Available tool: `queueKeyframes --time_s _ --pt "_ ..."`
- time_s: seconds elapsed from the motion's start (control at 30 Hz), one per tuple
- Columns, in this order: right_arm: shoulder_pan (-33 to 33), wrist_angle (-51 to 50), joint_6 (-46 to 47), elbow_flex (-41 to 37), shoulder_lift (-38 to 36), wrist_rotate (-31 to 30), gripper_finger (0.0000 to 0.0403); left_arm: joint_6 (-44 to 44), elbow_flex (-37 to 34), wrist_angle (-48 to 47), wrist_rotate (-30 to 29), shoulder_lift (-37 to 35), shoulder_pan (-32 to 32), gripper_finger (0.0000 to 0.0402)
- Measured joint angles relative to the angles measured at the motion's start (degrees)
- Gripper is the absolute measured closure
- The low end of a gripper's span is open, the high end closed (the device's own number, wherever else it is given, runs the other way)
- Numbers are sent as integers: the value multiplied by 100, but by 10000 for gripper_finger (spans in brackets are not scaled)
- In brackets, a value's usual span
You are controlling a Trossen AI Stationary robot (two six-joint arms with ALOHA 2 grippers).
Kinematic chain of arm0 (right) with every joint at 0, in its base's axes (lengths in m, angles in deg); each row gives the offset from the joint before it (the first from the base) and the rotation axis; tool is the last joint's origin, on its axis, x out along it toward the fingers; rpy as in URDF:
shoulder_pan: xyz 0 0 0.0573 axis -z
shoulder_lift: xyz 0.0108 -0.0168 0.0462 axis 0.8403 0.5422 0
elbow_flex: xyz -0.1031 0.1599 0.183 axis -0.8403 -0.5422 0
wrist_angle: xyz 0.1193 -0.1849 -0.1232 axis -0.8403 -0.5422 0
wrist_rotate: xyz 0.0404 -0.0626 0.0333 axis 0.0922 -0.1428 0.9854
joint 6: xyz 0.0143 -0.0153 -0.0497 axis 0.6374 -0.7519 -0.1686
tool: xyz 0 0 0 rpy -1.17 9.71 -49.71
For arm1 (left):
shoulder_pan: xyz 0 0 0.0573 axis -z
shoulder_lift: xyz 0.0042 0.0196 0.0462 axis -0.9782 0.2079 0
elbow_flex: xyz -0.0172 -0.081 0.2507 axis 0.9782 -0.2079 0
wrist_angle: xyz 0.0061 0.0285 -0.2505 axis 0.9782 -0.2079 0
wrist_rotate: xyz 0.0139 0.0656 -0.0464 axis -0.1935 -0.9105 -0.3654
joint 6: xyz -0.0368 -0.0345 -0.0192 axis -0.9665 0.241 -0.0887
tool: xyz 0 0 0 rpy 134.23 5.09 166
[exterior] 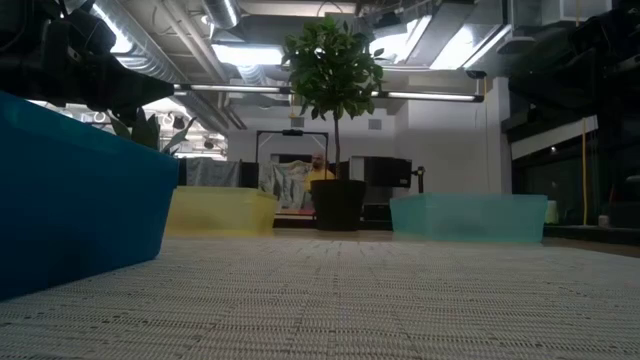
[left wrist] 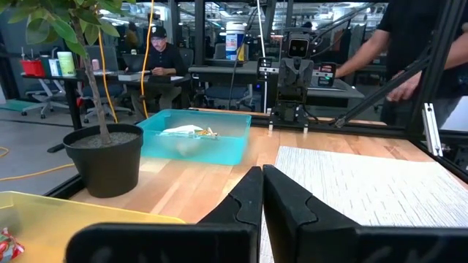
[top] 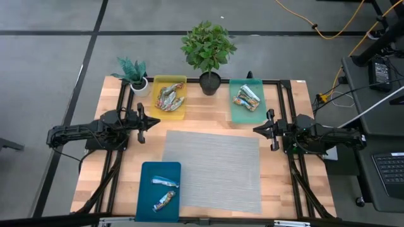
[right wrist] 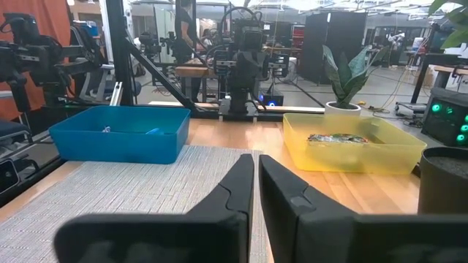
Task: Pick and place Granola Bars by type
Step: Return to Home Position
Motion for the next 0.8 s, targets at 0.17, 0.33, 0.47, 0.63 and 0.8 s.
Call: queueKeyframes --time_s 0.17,0.33,0.47,0.63,0.8 --pt "-1 2 4 0 0 -2 375 -3 0 -1 0 0 -1 394" --pt "-1 1 4 0 0 -1 375 -4 0 0 -2 0 -1 396" --pt "-1 1 9 0 0 -2 375 -4 0 0 -1 1 0 397" --pt "-1 0 9 0 0 -2 375 -1 0 0 0 0 0 393" --pt "-1 0 8 0 0 -2 375 0 0 0 -1 0 0 397"
